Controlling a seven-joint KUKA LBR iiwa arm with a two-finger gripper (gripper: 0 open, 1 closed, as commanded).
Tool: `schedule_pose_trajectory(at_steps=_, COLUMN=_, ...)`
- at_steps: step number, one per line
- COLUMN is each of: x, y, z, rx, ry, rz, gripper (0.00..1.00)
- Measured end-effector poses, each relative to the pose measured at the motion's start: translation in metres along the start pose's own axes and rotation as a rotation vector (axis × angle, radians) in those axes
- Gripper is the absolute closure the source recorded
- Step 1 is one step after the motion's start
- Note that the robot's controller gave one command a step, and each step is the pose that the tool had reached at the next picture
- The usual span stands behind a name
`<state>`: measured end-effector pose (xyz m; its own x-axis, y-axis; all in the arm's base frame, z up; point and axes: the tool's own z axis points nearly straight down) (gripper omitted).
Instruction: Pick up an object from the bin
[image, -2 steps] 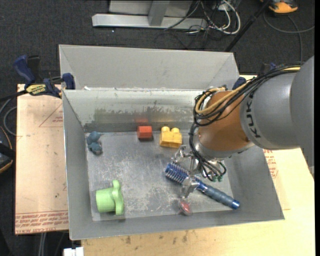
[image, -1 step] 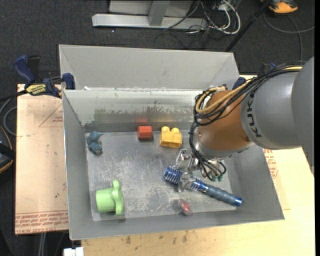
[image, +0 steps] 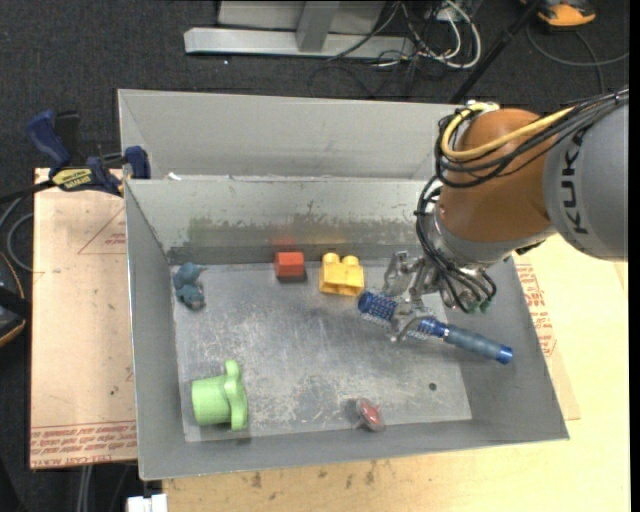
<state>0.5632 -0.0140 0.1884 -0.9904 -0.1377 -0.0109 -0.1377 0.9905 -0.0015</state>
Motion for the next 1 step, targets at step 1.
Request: schedule_pose_trajectory(at_steps=1, x=0.0067, y=0.0015, z=-0.0687, rx=-0.001, ry=0.002, rz=-0.040, gripper=1.00)
